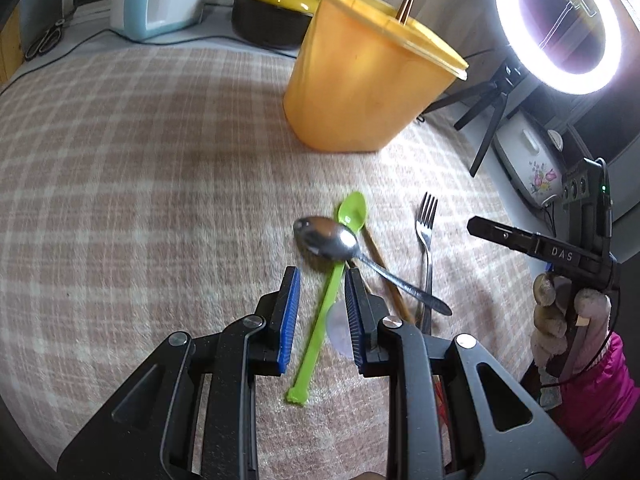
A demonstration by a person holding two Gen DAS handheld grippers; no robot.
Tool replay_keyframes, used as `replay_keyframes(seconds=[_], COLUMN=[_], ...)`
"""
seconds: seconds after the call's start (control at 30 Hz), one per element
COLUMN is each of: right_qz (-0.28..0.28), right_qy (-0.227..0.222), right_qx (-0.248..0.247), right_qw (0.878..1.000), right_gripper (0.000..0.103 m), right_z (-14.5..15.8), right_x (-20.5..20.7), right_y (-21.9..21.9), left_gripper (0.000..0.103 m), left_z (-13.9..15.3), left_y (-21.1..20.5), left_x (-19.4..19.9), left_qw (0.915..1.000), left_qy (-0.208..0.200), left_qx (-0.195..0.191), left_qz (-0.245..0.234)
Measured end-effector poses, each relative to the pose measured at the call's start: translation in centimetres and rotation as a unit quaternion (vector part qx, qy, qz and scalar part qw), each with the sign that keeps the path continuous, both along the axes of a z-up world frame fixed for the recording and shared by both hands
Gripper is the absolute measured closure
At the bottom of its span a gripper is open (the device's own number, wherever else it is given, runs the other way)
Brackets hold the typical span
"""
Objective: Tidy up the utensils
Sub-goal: 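Move the left tool toward the spoons while the right tool moves toward the metal fork, then close the left gripper on the metal spoon handle while the right gripper closes on the metal fork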
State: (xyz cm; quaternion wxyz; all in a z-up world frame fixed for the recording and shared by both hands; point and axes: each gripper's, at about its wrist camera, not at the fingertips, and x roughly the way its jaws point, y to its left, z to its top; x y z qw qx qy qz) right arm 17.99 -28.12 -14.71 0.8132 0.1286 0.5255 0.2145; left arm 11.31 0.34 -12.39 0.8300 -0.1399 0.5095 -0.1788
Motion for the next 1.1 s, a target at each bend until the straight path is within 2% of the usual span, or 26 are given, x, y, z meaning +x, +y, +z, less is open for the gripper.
replay_keyframes(seconds=[0.1,0.17,0.2,0.23,0.5,0.73,1.1], right_qz=[-0.002,-0.007,-0.009,-0.011,-0.031,-0.038,-0.025], right_qy=[0.007,0.011,0.014,0.018,0.043,0.058,0.055], right_qx=[0.004,0.008,0.011,0.015,0.039,0.057,0.074], right_qw=[1.0,1.0,1.0,1.0,0.998,0.996,0.995], right_gripper=[0.058,0.058,0.058,0.058,0.057,0.057,0.055], right_z=[-0.4,-0.8,-0.9,-1.1,-2.4,-3.3,-3.7], right_x=[0.3,0.6,0.7,0.9,2.0,2.3,3.3], right_y=[0.1,0.0,0.0,-0.1,-0.5,-0.8,-0.4], left_gripper=[0.081,0.068,0.059,0.056,0.056,0.056,0.056], left_z=[-0.4,-0.5,-0.6,-0.7,-2.1,-3.2,-4.0], left_y=[0.1,0.3,0.5,0.6,0.4,0.3,0.0], left_x=[0.1,0.3,0.4,0.5,2.7,3.6,4.4], left_qw=[0.9999,0.9996,0.9993,0.9988,0.993,0.9862,0.9792], left_qy=[0.008,0.018,0.022,0.026,0.074,0.108,0.12], left_qx=[-0.006,-0.016,-0.025,-0.035,-0.082,-0.108,-0.127], left_qz=[0.006,0.012,0.016,0.021,0.042,0.064,0.103])
